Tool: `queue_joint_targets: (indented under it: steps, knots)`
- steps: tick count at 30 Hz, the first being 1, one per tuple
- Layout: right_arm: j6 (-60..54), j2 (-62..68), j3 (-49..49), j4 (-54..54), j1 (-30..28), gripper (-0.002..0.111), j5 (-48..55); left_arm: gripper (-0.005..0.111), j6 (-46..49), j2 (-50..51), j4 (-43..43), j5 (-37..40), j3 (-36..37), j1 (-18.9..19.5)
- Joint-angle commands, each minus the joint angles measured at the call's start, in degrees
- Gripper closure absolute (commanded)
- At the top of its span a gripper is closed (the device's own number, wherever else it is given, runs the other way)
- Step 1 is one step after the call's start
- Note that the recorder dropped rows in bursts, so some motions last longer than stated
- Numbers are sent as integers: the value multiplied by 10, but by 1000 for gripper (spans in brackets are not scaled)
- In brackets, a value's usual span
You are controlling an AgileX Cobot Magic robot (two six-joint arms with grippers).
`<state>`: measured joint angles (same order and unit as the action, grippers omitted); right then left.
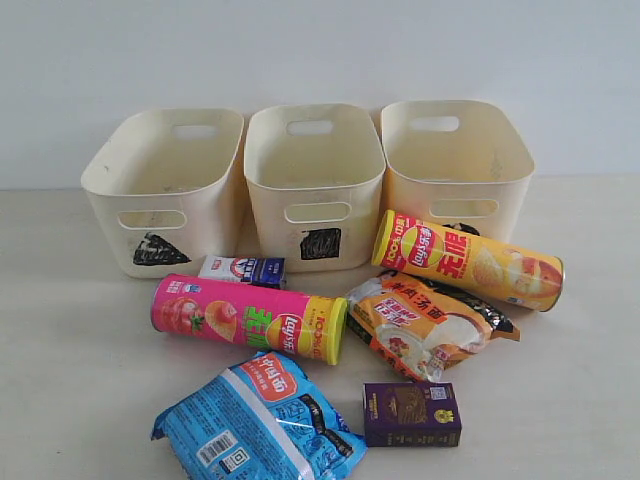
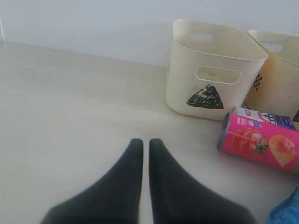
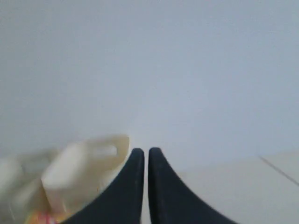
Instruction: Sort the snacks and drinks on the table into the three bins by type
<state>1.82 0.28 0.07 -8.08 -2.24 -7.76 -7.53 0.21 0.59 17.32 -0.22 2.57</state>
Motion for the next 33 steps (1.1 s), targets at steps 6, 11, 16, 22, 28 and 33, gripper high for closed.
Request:
queue_joint_targets:
  steps: [6,11,16,22,28,33]
  knots:
    - [306,-3,-71,105,1,107,-171,102,0,-2,5,-3,2,-5]
    - [414,23,-174,258,1,107,32,102,0,-2,5,-3,2,-5]
    - [390,102,-251,266,1,107,88,102,0,-2,5,-3,2,-5]
    - [387,211,-324,262,1,107,143,102,0,-2,5,-3,2,-5]
    - [394,290,-361,233,1,107,109,102,0,-2,5,-3,2,-5]
    - [397,319,-362,234,1,107,43,102,0,-2,5,-3,2,-5]
